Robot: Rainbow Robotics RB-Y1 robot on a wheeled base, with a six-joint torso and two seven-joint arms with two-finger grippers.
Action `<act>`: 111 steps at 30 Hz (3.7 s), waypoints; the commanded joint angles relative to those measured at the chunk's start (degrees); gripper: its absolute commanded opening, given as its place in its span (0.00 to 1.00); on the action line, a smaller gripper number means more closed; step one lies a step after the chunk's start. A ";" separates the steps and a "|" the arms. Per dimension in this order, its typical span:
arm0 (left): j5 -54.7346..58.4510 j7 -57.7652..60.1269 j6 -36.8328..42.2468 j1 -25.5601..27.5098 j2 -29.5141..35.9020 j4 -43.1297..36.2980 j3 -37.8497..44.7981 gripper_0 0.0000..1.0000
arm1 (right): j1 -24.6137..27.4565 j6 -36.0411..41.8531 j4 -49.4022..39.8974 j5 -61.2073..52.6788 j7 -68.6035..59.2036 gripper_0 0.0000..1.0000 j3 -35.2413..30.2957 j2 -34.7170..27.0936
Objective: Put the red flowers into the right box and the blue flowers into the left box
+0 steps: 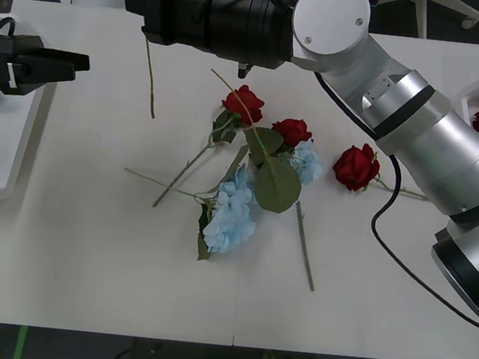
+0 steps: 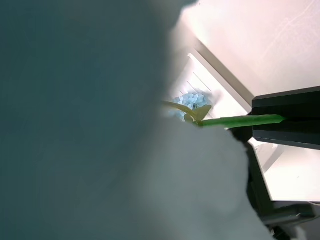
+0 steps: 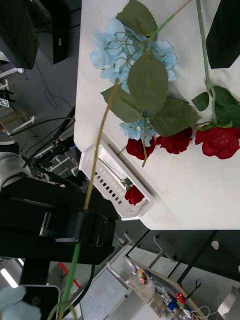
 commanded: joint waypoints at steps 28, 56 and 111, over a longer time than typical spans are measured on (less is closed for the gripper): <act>-4.20 4.92 -5.77 -7.85 -12.89 -0.63 -3.56 0.00 | -3.21 -0.90 -0.68 0.38 -1.95 0.00 0.08 1.34; -2.26 6.33 -4.54 -7.68 -11.22 -0.71 -3.56 0.00 | -3.21 -5.65 -0.68 0.38 -3.00 1.00 0.08 0.19; -58.95 12.48 -23.87 10.52 22.89 9.48 6.90 0.00 | 9.97 34.69 -1.91 26.22 31.10 1.00 10.37 -39.45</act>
